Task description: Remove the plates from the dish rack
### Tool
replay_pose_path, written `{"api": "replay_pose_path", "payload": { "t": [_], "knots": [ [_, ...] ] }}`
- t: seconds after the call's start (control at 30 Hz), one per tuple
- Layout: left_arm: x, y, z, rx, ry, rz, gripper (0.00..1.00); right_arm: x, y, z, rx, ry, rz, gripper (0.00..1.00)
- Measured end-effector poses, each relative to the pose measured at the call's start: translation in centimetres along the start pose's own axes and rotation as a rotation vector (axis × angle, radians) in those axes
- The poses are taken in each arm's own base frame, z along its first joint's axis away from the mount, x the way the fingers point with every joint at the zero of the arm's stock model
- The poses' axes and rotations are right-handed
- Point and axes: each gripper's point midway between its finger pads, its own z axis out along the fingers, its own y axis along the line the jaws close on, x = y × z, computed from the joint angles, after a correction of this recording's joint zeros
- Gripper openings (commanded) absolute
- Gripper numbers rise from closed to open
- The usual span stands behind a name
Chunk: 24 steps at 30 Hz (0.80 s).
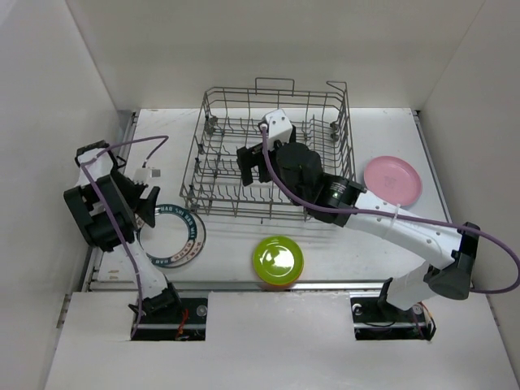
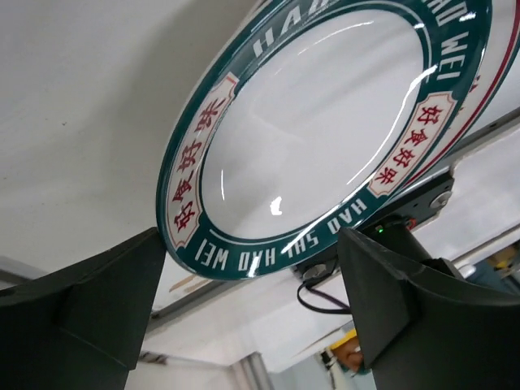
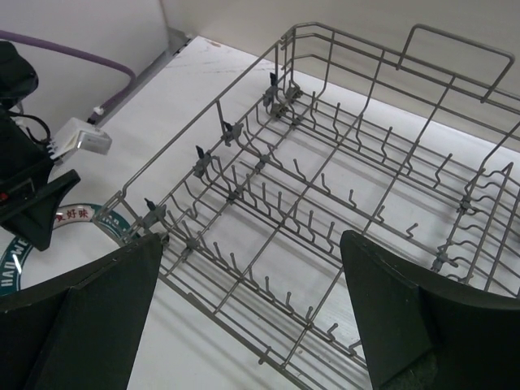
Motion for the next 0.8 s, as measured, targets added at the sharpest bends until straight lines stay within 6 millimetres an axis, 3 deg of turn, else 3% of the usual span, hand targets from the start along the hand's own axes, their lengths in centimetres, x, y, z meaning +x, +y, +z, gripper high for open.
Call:
{"api": "replay_pose_path", "payload": {
  "t": [0.27,0.53,0.6,0.67,0.73,0.8],
  "knots": [
    [-1.0,-2.5,-1.4,-0.089,0.022,0.093,0.85,0.3,0.0,-0.1,0.002,0.010,0.000,0.96],
    [-1.0,-2.8,-1.6,-0.084,0.011,0.093,0.84,0.7,-1.6,0.0,0.063,0.030,0.010,0.96],
    [-1.4,-3.1,-1.9,-0.082,-0.011,0.068,0.84,0.8,-3.5,0.2,0.116,0.048,0.041,0.96],
    [-2.0,-3.4,-3.0,-0.105,-0.060,0.024,0.84,0.7,-6.6,0.1,0.203,0.058,0.086,0.96],
    [-2.9,-3.3,-5.0,-0.169,-0.145,-0.068,0.84,0.1,-11.5,-0.8,0.348,0.046,0.139,0.96],
    [-3.5,-2.7,-7.7,-0.286,-0.253,-0.170,0.85,-1.3,-17.1,-3.0,0.524,0.000,0.192,0.96]
  ]
}}
